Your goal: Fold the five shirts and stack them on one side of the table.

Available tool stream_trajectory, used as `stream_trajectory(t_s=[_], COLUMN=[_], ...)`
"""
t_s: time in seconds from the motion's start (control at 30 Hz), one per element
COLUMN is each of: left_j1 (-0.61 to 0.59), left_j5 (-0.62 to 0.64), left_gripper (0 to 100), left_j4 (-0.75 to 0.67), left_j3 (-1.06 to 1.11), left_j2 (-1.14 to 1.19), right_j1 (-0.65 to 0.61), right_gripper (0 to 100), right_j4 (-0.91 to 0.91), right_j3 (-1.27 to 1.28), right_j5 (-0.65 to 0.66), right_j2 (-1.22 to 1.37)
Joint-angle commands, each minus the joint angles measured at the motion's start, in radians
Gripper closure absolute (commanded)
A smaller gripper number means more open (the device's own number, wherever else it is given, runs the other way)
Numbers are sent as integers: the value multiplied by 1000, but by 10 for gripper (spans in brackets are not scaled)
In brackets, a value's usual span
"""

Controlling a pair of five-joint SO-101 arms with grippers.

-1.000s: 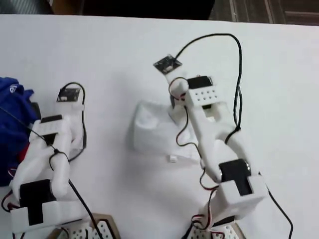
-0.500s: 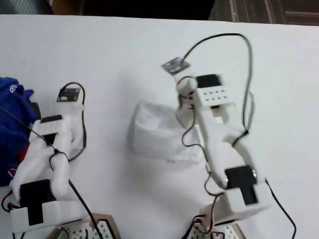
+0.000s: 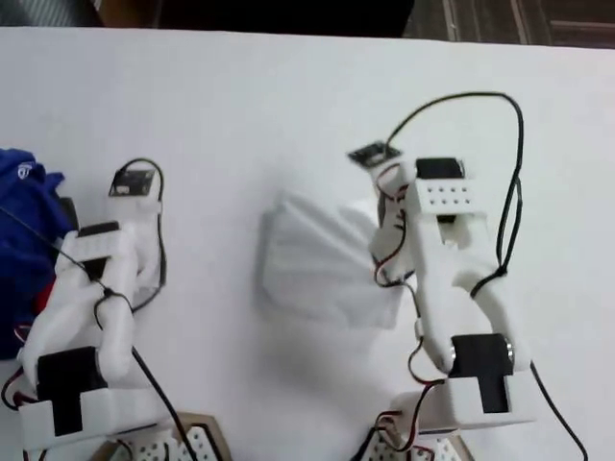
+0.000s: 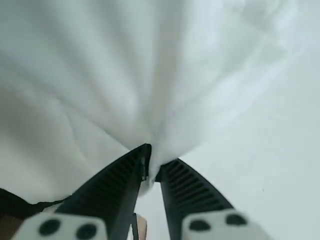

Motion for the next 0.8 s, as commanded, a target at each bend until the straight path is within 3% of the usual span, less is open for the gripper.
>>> stream_trajectory(t_s=[0.0, 0.17, 0.23, 0.47, 0.77], left_j1=[-8, -8, -8, -8, -8], left_j5=[9, 9, 9, 9, 9], left_gripper=[973, 973, 973, 973, 973], left_j4=[-15, -15, -15, -15, -15], left_j3=[-27, -27, -27, -27, -27], left_j2=[6, 6, 6, 6, 6], right_j1=[10, 36, 58, 99, 62], right_gripper=[947, 725, 686, 745, 750], right_j4=[-33, -27, -35, -147, -213], right_j3=[-3, -81, -133, -238, -247], right_j5=[44, 78, 80, -71, -74], right_j2=[-22, -28, -48, -33, 220])
